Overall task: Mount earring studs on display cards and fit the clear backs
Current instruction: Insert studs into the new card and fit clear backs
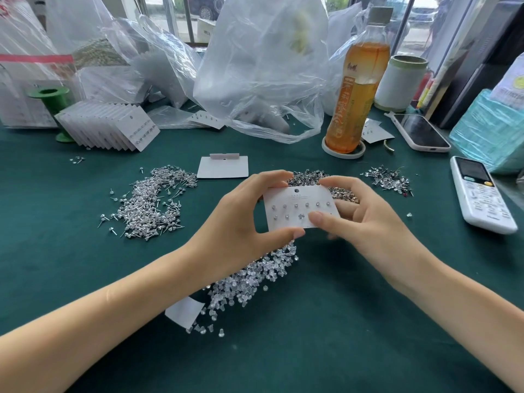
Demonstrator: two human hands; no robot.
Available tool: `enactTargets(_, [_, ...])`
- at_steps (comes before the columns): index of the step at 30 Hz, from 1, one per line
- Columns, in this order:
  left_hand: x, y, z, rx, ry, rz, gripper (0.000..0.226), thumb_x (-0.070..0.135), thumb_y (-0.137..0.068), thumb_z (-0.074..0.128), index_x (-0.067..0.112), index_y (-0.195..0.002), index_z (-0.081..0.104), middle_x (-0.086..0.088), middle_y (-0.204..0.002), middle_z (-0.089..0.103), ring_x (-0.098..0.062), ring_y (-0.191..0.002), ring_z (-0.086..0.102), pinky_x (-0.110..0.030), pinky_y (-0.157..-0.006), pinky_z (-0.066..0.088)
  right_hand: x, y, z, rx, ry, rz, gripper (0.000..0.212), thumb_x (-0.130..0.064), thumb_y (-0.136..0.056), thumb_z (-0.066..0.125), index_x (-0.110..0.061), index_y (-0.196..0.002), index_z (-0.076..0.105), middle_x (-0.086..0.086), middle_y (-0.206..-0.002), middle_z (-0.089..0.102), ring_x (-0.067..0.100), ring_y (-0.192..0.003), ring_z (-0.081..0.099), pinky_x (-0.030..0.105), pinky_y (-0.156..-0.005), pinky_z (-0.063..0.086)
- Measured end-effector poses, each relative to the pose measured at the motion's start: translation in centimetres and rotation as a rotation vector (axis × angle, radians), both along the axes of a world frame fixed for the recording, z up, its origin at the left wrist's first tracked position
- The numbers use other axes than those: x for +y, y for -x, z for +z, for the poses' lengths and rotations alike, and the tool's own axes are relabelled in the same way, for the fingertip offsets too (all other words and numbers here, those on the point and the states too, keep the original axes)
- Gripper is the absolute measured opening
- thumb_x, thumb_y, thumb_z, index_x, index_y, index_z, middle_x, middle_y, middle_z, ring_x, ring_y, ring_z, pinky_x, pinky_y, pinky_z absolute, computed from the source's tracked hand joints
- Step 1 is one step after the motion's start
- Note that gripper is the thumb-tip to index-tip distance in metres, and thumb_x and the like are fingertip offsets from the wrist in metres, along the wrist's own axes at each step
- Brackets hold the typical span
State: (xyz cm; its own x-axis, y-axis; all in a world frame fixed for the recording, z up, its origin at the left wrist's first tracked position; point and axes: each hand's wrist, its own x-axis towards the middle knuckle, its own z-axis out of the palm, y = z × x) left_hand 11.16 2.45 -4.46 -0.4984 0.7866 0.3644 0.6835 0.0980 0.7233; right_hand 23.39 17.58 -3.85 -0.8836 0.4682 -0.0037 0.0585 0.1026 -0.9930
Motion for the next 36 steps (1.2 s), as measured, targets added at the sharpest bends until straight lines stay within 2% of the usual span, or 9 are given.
enactTargets(2, [0.0, 0.0, 0.1, 0.007, -0.003, -0.001, 0.069, 0.035, -0.069, 0.079, 0.029, -0.130, 0.047, 0.016, -0.122, 0.057, 0.007, -0.114, 0.049, -0.012, -0.098, 0.038, -0.1, 0.0, 0.1, -0.025, 0.037, -0.009, 0.052, -0.014, -0.080, 0.071, -0.025, -0.124, 0.047, 0.004, -0.088, 0.076, 0.013, -0.077, 0.070, 0.019, -0.056, 0.049])
enactTargets(6, [0.0, 0.0, 0.1, 0.026, -0.011, 0.006, 0.068, 0.030, -0.070, 0.080, 0.029, -0.129, 0.047, 0.013, -0.121, 0.057, 0.004, -0.114, 0.050, -0.014, -0.097, 0.039, -0.5, 0.0, 0.3, -0.045, 0.157, 0.037, 0.055, -0.023, -0.073, 0.071, -0.022, -0.123, 0.049, 0.009, -0.091, 0.076, 0.024, -0.083, 0.073, 0.018, -0.049, 0.046])
enactTargets(10, [0.0, 0.0, 0.1, 0.025, -0.020, 0.007, 0.066, 0.029, -0.070, 0.079, 0.030, -0.128, 0.047, 0.013, -0.121, 0.057, 0.005, -0.114, 0.050, -0.012, -0.097, 0.038, -0.7, 0.0, 0.4, -0.067, 0.212, 0.124, 0.050, -0.031, -0.068, 0.070, -0.014, -0.113, 0.058, 0.012, -0.090, 0.075, 0.021, -0.076, 0.073, 0.018, -0.048, 0.045])
enactTargets(16, [0.1, -0.2, 0.0, 0.047, -0.028, -0.005, 0.065, 0.027, -0.070, 0.080, 0.030, -0.126, 0.047, 0.011, -0.122, 0.057, 0.007, -0.113, 0.049, -0.008, -0.096, 0.036, -0.9, 0.1, 0.0, -0.049, 0.224, 0.118, 0.043, -0.027, -0.069, 0.071, -0.010, -0.109, 0.062, 0.012, -0.086, 0.075, 0.018, -0.069, 0.072, 0.016, -0.045, 0.044])
enactTargets(23, [-0.1, -0.2, 0.2, 0.096, -0.042, -0.012, 0.066, 0.022, -0.070, 0.080, 0.022, -0.128, 0.049, 0.009, -0.122, 0.057, 0.008, -0.111, 0.048, -0.005, -0.094, 0.034, -0.9, 0.0, 0.0, -0.029, 0.241, 0.121, 0.043, -0.029, -0.068, 0.071, -0.012, -0.107, 0.062, 0.012, -0.085, 0.075, 0.018, -0.068, 0.072, 0.016, -0.045, 0.044])
enactTargets(29, [-0.1, -0.1, 0.0, 0.133, -0.045, -0.021, 0.065, 0.028, -0.071, 0.079, 0.024, -0.129, 0.049, 0.012, -0.122, 0.055, 0.010, -0.112, 0.047, -0.003, -0.092, 0.032, -1.1, 0.0, 0.0, -0.011, 0.238, 0.108, 0.036, -0.026, -0.069, 0.071, -0.015, -0.103, 0.064, 0.011, -0.084, 0.075, 0.018, -0.067, 0.072, 0.016, -0.046, 0.044])
enactTargets(36, [-0.1, 0.2, -0.1, 0.179, -0.037, -0.055, 0.066, 0.030, -0.074, 0.078, 0.026, -0.132, 0.046, 0.015, -0.125, 0.050, 0.006, -0.118, 0.044, -0.006, -0.096, 0.032, -1.3, -0.1, -0.1, 0.018, 0.235, 0.072, 0.041, -0.025, -0.065, 0.073, -0.019, -0.104, 0.064, 0.010, -0.083, 0.075, 0.016, -0.065, 0.071, 0.015, -0.045, 0.042])
